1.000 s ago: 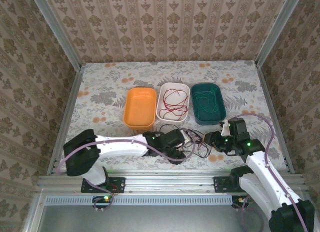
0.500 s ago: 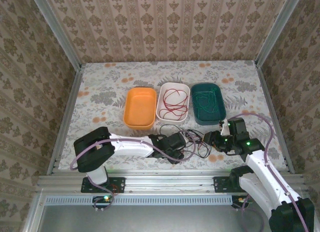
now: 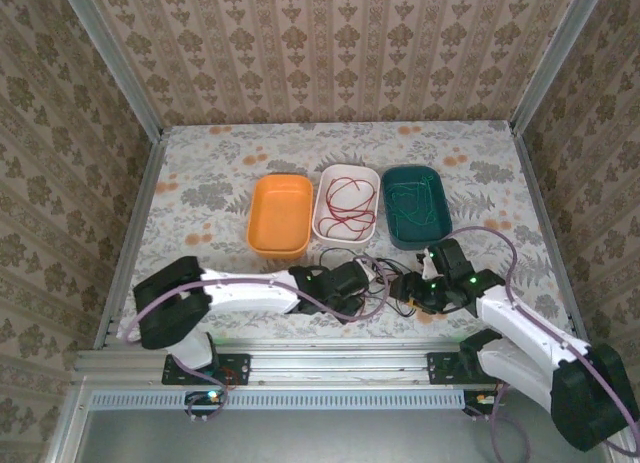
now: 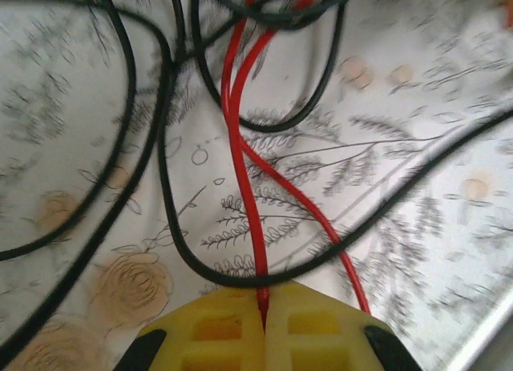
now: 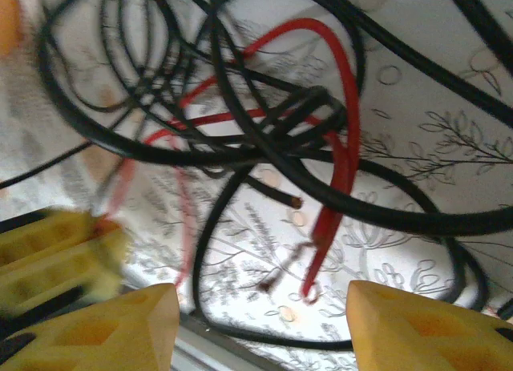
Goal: Untangle the cables
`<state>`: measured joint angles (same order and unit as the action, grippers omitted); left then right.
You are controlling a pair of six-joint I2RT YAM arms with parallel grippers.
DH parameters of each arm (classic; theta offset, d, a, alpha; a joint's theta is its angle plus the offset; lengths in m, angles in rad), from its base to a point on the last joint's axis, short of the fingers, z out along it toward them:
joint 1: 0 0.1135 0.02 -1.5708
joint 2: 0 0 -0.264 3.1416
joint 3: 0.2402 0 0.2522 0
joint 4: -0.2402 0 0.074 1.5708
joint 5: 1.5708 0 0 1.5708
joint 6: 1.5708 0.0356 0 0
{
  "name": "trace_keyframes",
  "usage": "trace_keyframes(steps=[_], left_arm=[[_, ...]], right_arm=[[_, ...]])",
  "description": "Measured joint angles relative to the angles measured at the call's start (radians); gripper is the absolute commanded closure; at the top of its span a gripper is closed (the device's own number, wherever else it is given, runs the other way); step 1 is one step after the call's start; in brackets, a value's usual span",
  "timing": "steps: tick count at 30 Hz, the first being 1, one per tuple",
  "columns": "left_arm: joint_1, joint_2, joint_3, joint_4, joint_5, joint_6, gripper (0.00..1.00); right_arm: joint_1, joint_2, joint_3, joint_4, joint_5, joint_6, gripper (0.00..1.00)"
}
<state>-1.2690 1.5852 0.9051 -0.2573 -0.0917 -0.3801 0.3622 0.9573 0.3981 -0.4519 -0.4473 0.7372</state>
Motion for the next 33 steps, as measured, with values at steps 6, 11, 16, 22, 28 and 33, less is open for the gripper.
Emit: trace_keyframes(steps=[6,11,16,22,28,33], left_arm=[[-0.001,-0.251,0.143,-0.079,-0.006,0.1,1.0],[0.016,-0.43,0.275,-0.103,-0.006,0.169,1.0],[0.077,-0.54,0.359,-0.083,-0.015,0.21,1.0],[0.158,-0.528,0.476,-0.08,-0.061,0.268,1.0],[0.272,-0.451,0.613,-0.092,-0.074,0.312,1.0],[0.389,-0.367,0.674,-0.068,-0.046,0.326,1.0]], right_arm=[[0.002,0.089,0.0,0.024,0.072,0.031,0.44],[0.002,0.103,0.0,0.036,0.081,0.051,0.44],[0.001,0.101,-0.002,0.042,0.084,0.058,0.44],[-0.004,0.058,-0.019,0.045,0.097,0.059,0.45],[-0.004,-0.027,-0.024,0.045,0.1,0.058,0.45],[-0.004,-0.098,-0.024,0.035,0.1,0.054,0.45]])
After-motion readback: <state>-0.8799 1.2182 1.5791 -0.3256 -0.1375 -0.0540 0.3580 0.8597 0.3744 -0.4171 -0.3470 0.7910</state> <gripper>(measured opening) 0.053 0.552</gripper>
